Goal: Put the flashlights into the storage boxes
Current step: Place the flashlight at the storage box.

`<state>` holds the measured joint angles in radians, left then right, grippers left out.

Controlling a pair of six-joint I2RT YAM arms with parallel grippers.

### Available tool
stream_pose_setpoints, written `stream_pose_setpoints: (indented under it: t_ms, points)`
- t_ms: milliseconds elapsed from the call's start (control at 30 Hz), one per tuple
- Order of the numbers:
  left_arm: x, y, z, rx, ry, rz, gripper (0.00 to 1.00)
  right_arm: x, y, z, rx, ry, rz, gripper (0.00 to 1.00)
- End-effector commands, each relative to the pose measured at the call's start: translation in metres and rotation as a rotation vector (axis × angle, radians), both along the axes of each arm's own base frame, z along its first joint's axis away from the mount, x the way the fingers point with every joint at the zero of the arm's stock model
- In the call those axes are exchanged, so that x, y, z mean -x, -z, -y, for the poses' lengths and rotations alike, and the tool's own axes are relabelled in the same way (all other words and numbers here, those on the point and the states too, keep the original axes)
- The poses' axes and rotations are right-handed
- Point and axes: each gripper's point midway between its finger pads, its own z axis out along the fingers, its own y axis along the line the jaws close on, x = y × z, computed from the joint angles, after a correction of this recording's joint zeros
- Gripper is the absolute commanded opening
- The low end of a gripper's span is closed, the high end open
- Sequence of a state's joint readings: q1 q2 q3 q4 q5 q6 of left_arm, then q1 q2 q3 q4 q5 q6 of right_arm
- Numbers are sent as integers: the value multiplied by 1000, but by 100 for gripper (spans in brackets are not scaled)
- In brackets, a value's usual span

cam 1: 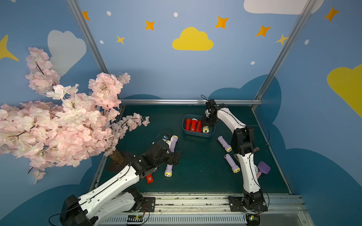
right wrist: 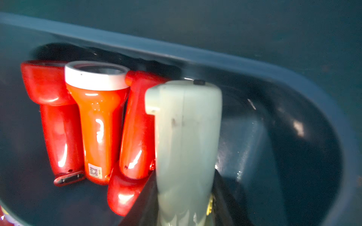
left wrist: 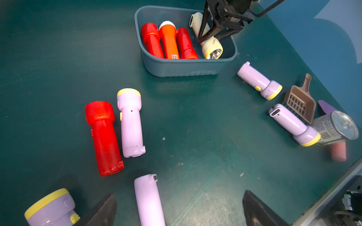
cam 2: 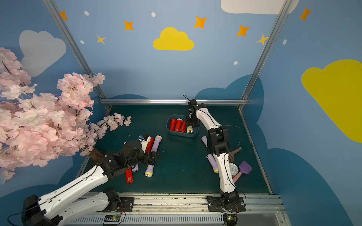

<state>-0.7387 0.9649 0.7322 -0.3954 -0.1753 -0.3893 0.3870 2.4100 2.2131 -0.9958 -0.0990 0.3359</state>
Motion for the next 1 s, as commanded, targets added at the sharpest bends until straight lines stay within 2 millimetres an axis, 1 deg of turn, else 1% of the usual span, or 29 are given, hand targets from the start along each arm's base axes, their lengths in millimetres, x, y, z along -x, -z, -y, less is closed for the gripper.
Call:
stream_pose_setpoints:
  t_ms: [0,167,367,467,567,733,833,967]
  points:
    - [-5,-9,3,7,8,16,99,-2,1,-8,-34,0,-4,38]
    - [-7,-8,1,-2,7,14,99,-4,13,-14,-68,15,-30,39]
    - [-7,-10,0,-2,9,17,99,-2,28,-11,-54,31,-58,40]
    - [-6,-11,-1,-1,10,16,99,0,31,-14,-67,27,-69,40]
    - [-5,-10,-2,-2,6,15,99,0,30,-18,-91,23,-74,41]
    - [-2,-13,-4,7,2,18,99,3,18,-19,-91,12,-58,49]
    - [-1,-15,-6,12,-2,21,99,4,2,-18,-85,5,-17,53]
    - [2,-19,-8,27,-4,27,99,6,-25,-14,-87,4,34,55]
